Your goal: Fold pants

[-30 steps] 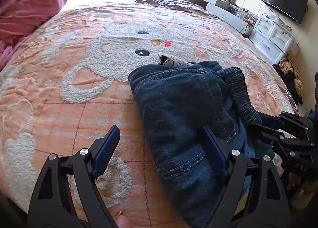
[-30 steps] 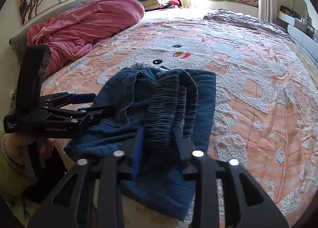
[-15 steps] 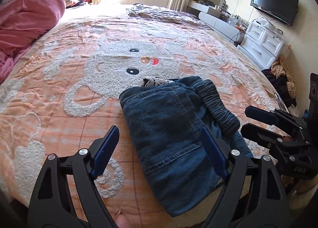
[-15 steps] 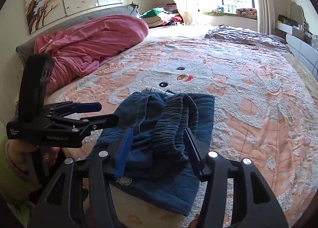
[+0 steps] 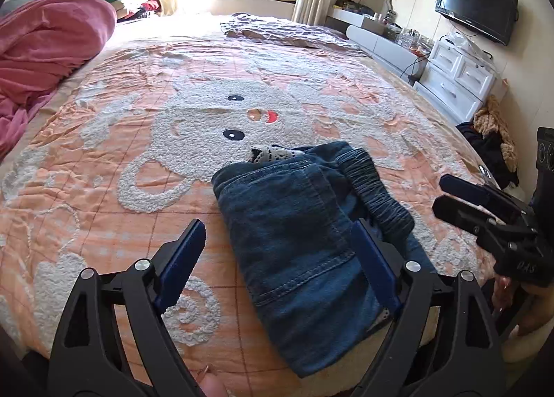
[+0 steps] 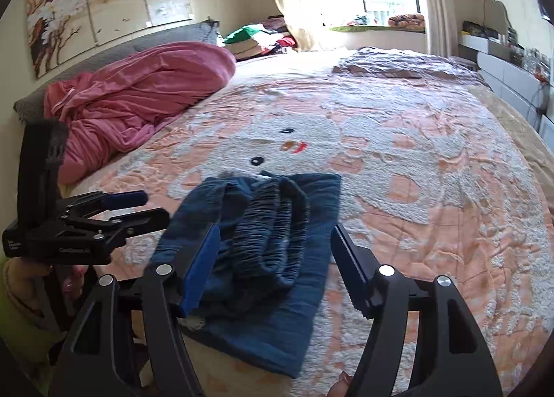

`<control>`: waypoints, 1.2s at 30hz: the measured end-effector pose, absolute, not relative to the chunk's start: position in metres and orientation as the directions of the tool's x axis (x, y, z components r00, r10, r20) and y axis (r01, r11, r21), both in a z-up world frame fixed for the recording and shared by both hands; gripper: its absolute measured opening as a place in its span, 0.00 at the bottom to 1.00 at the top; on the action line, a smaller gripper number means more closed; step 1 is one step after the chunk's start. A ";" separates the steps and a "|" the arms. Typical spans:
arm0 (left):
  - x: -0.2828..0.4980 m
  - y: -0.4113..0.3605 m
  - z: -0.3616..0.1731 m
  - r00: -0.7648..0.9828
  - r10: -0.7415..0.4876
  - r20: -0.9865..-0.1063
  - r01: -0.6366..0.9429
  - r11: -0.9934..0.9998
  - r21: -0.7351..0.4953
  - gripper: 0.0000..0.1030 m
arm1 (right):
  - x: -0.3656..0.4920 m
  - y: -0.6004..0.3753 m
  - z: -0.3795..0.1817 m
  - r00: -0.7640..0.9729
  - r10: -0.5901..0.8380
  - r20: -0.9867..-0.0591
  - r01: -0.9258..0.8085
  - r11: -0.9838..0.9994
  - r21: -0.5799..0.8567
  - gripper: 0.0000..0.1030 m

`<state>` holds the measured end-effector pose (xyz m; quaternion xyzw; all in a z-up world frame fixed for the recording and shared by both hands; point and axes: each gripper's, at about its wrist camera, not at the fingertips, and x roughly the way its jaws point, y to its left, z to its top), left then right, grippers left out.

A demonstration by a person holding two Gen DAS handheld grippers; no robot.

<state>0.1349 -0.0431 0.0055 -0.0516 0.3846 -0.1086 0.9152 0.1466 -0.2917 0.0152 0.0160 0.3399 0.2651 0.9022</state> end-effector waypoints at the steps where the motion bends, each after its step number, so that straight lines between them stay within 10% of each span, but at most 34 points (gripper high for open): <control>1: 0.137 -0.042 0.003 0.677 -0.236 -0.698 0.153 0.972 -0.180 0.76 | 0.149 -0.295 0.013 0.627 0.482 -0.611 -0.452 0.865 0.218 0.63; 36: 0.136 -0.013 -0.033 0.590 -0.309 -0.746 0.098 0.944 -0.314 0.90 | 0.190 -0.325 -0.017 0.617 0.364 -0.698 -0.285 0.930 0.232 0.85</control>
